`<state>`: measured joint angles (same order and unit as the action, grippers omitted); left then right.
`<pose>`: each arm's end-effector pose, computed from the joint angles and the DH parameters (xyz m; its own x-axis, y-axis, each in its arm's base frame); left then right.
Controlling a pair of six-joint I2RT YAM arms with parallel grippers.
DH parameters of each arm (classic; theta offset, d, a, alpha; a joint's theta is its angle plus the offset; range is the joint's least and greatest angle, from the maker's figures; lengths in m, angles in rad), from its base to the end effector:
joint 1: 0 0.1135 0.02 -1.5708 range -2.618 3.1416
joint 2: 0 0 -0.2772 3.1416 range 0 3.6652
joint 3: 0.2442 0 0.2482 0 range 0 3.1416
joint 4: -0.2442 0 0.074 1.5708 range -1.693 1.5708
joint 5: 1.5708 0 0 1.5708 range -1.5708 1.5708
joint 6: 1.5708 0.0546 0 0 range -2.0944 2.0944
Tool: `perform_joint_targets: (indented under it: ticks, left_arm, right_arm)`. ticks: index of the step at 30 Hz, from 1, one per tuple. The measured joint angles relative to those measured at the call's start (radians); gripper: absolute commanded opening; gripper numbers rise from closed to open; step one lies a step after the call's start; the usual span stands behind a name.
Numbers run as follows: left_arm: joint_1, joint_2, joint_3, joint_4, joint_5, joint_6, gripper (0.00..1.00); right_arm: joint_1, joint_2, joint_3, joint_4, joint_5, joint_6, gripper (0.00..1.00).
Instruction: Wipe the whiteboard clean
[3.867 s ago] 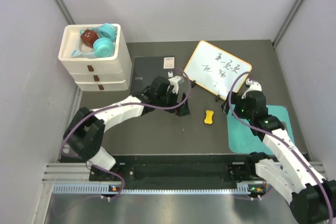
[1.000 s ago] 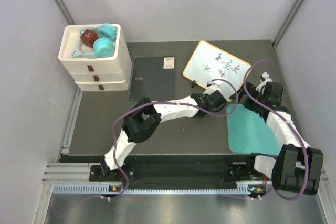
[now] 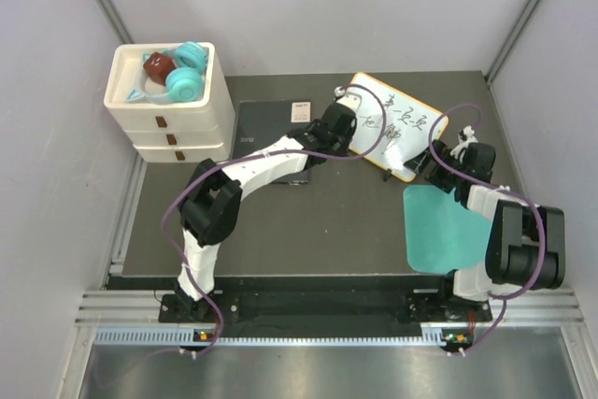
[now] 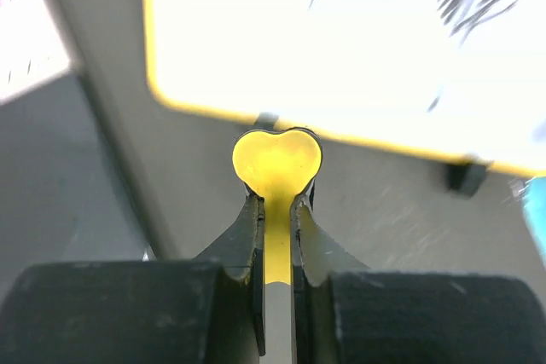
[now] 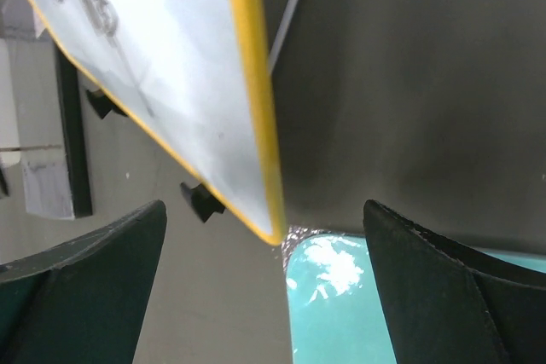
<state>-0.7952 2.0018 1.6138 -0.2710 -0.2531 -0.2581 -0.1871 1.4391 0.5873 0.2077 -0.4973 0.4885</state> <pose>0.3470 -0.3344 0.2521 -0.5556 0.2136 -0.8036 0.4249 0.9036 -0.0535 0.2848 -0.0274 0.1734 -0.6202 0.5372 -0.5717 0.0903 0.7728 0.6282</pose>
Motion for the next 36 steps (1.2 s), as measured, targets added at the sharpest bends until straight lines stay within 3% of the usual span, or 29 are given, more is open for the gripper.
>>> perform_joint_targets:
  ticks: [7, 13, 15, 19, 20, 23, 24, 26, 30, 36]
  left_arm:
    - [-0.009, 0.108, 0.149, 0.109, 0.033, 0.067, 0.00]
    - [-0.006, 0.168, 0.167, 0.183, 0.040, 0.085, 0.00]
    - [0.001, 0.184, 0.174, 0.201, 0.048, 0.086, 0.00]
    - [0.018, 0.217, 0.203, 0.232, 0.059, 0.085, 0.00]
    - [0.023, 0.223, 0.207, 0.239, 0.060, 0.084, 0.00]
    - [0.030, 0.233, 0.211, 0.262, 0.055, 0.081, 0.00]
    - [0.032, 0.233, 0.211, 0.267, 0.054, 0.079, 0.00]
    - [0.036, 0.235, 0.211, 0.280, 0.050, 0.074, 0.00]
    - [0.036, 0.246, 0.219, 0.328, 0.025, 0.056, 0.00]
    - [0.035, 0.294, 0.243, 0.388, 0.010, 0.044, 0.00]
  right_arm:
    - [-0.002, 0.132, 0.018, 0.114, -0.012, 0.045, 0.90]
    - [-0.006, 0.229, 0.050, 0.245, -0.087, 0.108, 0.86]
    - [-0.007, 0.257, 0.056, 0.289, -0.108, 0.129, 0.79]
    - [-0.008, 0.302, 0.054, 0.394, -0.161, 0.186, 0.74]
    - [-0.008, 0.307, 0.053, 0.409, -0.171, 0.195, 0.71]
    - [-0.008, 0.309, 0.045, 0.441, -0.201, 0.213, 0.46]
    - [-0.008, 0.310, 0.045, 0.443, -0.208, 0.216, 0.26]
    - [-0.008, 0.311, 0.045, 0.440, -0.217, 0.216, 0.15]
    - [-0.010, 0.314, 0.060, 0.458, -0.318, 0.219, 0.13]
    - [-0.010, 0.313, 0.064, 0.433, -0.328, 0.201, 0.08]
